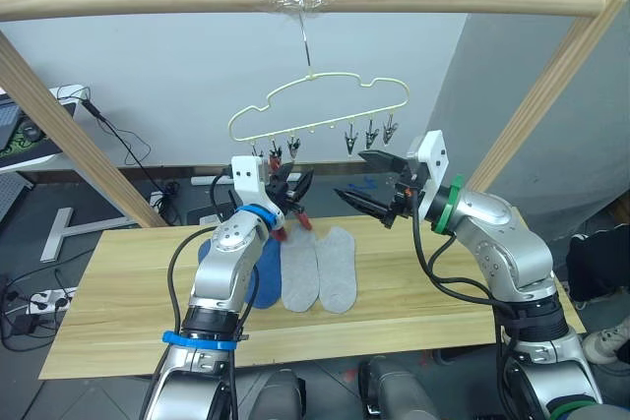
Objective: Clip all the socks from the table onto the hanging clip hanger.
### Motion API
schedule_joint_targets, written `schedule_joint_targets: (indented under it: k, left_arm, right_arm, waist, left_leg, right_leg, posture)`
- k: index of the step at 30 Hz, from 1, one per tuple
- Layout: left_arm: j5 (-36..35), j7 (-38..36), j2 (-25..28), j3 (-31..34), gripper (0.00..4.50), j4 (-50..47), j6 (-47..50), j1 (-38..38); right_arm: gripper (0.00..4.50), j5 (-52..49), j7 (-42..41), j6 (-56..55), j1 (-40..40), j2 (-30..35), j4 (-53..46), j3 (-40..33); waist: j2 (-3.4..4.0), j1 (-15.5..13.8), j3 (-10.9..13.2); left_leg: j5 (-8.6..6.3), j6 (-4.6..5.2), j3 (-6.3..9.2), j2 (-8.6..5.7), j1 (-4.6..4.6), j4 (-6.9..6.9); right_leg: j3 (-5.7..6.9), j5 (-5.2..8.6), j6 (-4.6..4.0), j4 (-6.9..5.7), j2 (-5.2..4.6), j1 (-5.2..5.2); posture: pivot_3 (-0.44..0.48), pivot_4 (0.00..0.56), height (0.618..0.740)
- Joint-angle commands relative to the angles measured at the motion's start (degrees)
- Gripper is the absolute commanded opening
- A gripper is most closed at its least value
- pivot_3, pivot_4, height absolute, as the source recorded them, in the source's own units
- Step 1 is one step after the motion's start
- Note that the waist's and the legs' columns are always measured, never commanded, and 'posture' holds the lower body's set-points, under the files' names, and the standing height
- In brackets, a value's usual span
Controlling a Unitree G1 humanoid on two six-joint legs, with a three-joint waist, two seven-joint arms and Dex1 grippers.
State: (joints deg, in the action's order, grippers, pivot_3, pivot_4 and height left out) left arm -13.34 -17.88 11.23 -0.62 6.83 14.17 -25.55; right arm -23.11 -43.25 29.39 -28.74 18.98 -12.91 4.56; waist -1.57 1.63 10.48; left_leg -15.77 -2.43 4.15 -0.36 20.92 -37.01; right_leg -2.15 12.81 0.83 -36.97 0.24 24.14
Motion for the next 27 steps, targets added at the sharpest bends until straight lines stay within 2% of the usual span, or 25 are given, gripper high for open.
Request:
schedule_joint_targets:
  k: [1,18,27]
  left_arm:
    - [1.73,1.83,-0.67,0.92,2.18,1.41,-2.29,-1.89]
    - [4.86,4.32,-3.22,1.74,2.18,10.10,-9.89,-8.61]
    - [7.05,4.61,-2.88,1.59,2.18,11.02,-12.68,-8.63]
  right_arm:
    - [4.50,-1.16,0.54,-0.31,-1.21,0.26,-2.91,-0.82]
    - [4.50,-1.09,2.04,-1.29,-0.84,0.45,-2.82,-0.52]
    - [4.50,-1.29,2.65,-1.13,-0.55,0.51,-3.33,-0.71]
  waist:
    - [0.00,0.01,0.00]
    - [-0.01,0.04,-0.01]
    - [-0.01,0.08,-0.01]
  left_leg:
    - [0.00,0.00,0.00,0.00,0.00,0.00]
    - [0.00,0.00,-0.02,0.00,-0.01,-0.03]
    - [0.00,0.00,-0.03,0.00,-0.01,-0.03]
  right_leg:
    - [0.00,0.00,0.00,0.00,0.00,0.00]
    - [-0.01,-0.02,0.00,-0.04,0.02,0.00]
    - [-0.02,-0.03,-0.02,-0.05,0.01,0.00]
  posture:
    - [-0.012,0.147,0.740]
    - [-0.026,0.136,0.740]
    - [-0.035,0.143,0.740]
